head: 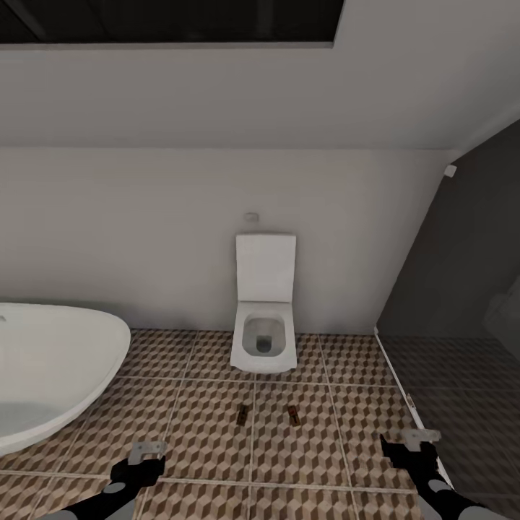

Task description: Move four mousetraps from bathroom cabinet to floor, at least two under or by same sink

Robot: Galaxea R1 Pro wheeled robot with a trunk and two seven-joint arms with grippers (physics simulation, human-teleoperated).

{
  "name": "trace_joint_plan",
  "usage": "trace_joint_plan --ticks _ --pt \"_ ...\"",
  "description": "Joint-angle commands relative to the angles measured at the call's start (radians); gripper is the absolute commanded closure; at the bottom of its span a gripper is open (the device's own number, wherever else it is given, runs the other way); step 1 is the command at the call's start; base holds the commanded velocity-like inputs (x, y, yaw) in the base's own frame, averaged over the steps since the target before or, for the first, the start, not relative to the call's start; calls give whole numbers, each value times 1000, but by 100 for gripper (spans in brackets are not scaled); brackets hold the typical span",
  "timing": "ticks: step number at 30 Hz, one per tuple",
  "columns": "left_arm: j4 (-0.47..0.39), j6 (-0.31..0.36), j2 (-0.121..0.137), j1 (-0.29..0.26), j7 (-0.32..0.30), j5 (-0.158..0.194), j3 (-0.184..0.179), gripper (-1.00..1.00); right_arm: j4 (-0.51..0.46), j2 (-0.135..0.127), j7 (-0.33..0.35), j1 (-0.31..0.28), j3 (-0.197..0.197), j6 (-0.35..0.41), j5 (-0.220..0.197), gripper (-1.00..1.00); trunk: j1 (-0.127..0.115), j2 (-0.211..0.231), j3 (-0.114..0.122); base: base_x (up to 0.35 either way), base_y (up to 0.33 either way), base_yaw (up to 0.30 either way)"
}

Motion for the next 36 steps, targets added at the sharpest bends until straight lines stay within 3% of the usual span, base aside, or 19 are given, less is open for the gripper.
trace_joint_plan --ticks 1,7,10,13,15,18,22,23,27,36 --pt "-4 -3 0 -1 9 7 -8 -100 1 -10 -3 -1 10 -1 -7 -100 1 -2 -2 0 0 0" --pt "-4 0 -2 -1 11 7 -6 -100 6 -80 0 1 13 3 -22 -100 1 -2 -2 0 0 0" --pt "-4 2 -4 -1 11 7 -6 -100 7 -98 5 30 13 4 -25 -100 1 -2 -2 0 0 0" --pt "-4 5 -17 -1 12 8 -5 -100 8 -97 32 91 14 4 -27 -100 1 -2 -2 0 0 0" --pt "-4 9 -28 -1 16 8 -5 -100 8 -81 62 126 15 8 -28 -100 1 -2 -2 0 0 0" --pt "-4 19 -50 -1 48 7 -7 -100 8 -15 88 181 15 42 -28 -100 1 -2 -2 0 0 0" --pt "-5 22 -60 -1 72 7 -11 -100 8 45 86 202 14 68 -28 -100 1 -2 -2 0 0 0" --pt "-5 21 -60 2 78 6 -17 -100 8 74 70 207 14 75 -27 -100 1 -2 -2 0 0 0" --pt "-4 16 -43 25 78 6 -32 -100 5 105 32 211 14 80 -27 -100 1 -2 -2 0 0 0" --pt "3 -42 -4 138 77 6 -47 -100 0 120 -3 212 10 82 -29 -100 1 -2 -2 0 0 0"
